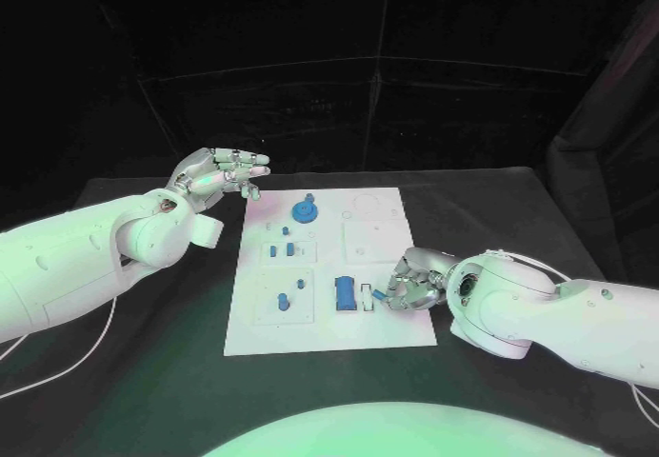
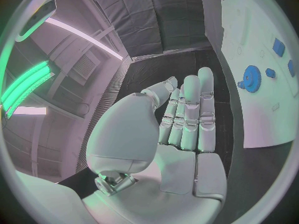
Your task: Assemble the parts on the task board
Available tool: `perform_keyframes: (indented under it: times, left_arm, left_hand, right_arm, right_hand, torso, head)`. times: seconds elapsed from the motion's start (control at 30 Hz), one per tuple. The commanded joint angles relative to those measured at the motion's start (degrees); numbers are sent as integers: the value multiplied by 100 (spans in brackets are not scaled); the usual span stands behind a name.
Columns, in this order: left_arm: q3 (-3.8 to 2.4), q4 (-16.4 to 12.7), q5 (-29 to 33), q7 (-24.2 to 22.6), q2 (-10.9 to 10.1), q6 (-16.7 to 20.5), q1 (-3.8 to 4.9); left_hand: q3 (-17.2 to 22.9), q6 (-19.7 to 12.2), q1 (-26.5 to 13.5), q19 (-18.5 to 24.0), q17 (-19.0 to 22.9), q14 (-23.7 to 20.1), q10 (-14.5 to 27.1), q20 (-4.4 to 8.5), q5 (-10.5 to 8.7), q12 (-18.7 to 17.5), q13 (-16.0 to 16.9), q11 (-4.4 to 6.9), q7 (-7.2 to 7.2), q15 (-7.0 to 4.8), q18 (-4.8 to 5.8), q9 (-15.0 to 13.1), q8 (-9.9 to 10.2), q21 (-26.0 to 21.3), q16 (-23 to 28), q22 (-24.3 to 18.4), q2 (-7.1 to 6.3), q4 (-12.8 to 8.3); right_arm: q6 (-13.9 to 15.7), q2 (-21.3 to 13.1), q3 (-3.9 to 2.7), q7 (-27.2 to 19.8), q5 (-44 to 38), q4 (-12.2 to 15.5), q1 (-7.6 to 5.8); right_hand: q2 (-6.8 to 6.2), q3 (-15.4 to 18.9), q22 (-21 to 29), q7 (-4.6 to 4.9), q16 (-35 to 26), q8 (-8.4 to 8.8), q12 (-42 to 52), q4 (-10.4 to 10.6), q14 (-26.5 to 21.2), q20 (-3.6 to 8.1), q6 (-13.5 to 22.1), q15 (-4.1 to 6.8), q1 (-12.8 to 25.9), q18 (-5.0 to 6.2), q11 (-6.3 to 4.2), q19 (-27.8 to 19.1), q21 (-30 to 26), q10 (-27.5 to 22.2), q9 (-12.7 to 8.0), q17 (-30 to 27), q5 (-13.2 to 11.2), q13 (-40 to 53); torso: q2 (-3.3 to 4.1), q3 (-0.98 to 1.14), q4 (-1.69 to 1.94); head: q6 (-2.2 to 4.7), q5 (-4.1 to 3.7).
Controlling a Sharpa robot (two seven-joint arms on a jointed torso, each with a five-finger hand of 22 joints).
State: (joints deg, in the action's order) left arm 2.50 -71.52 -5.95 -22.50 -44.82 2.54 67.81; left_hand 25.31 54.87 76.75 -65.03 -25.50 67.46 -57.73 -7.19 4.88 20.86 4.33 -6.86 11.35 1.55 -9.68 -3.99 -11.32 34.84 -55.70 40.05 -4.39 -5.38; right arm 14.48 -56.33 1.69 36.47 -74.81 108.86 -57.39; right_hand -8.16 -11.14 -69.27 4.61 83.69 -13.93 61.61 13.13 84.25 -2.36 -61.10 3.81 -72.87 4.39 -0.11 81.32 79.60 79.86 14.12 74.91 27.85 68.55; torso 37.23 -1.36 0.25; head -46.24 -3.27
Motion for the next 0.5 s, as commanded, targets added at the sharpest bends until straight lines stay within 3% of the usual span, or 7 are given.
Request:
perform_keyframes:
  times: [0.03,0.5]
  left_arm:
    - [-5,-14,21,-12,-2,-59,8]
    - [-4,-12,21,-9,7,-64,8]
  left_hand:
    - [-4,-34,39,23,5,-39,24,5,22,20,-4,4,-13,3,-82,3,-22,-8,-12,0,5,-21]
    - [-4,-34,39,23,5,-39,24,5,22,20,-4,4,-13,3,-82,3,-22,-8,-12,0,5,-21]
  right_arm:
    - [261,70,0,-58,330,-37,-6]
    - [248,353,-1,-17,491,-227,-7]
  right_hand:
    - [22,84,-25,-13,25,-38,47,18,394,9,-64,22,104,-34,-8,48,47,49,26,573,74,26]
    - [216,361,-60,-103,78,-126,216,160,409,58,-241,78,340,-39,-77,66,65,157,133,650,338,169]
  torso:
    - [1,1,-2]
    - [4,4,-4]
  head:
    - [-2,8]
    - [-15,34]
